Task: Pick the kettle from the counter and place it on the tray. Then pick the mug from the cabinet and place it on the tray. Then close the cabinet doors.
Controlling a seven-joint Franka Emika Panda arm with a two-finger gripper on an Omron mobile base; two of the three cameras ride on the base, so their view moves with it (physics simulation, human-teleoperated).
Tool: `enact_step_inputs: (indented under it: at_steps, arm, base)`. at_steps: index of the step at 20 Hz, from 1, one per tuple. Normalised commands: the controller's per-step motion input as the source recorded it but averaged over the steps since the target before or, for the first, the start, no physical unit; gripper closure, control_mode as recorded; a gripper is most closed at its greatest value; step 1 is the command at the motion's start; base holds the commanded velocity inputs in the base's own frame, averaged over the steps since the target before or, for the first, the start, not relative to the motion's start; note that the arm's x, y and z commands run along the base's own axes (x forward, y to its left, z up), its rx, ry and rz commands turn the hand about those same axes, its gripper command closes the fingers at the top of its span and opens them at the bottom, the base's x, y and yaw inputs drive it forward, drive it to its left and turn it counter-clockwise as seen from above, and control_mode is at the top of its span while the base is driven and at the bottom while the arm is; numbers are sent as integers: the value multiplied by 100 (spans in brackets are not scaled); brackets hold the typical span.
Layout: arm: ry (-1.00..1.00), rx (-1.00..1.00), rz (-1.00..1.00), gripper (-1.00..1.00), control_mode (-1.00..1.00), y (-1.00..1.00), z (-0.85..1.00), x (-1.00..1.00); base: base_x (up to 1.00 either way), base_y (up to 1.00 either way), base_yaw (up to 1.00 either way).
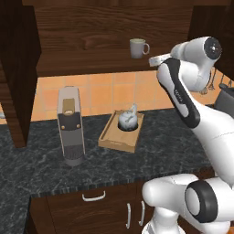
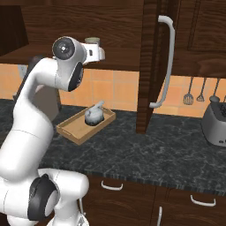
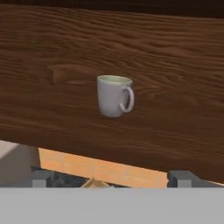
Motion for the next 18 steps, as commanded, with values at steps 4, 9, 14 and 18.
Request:
enact_step_inputs:
  at_steps: [4, 9, 14, 18]
  arm:
    - [7, 1, 0, -100, -100, -3, 23, 51]
    - [7, 9, 0, -100, -100, 0, 13, 45]
    - [13, 0, 0, -100, -100, 0, -6, 40]
    - [6, 0, 0, -100, -100, 0, -20, 29]
  base:
    - [0, 0, 0]
    - [0, 0, 0]
    - [0, 0, 0]
    - [0, 0, 0]
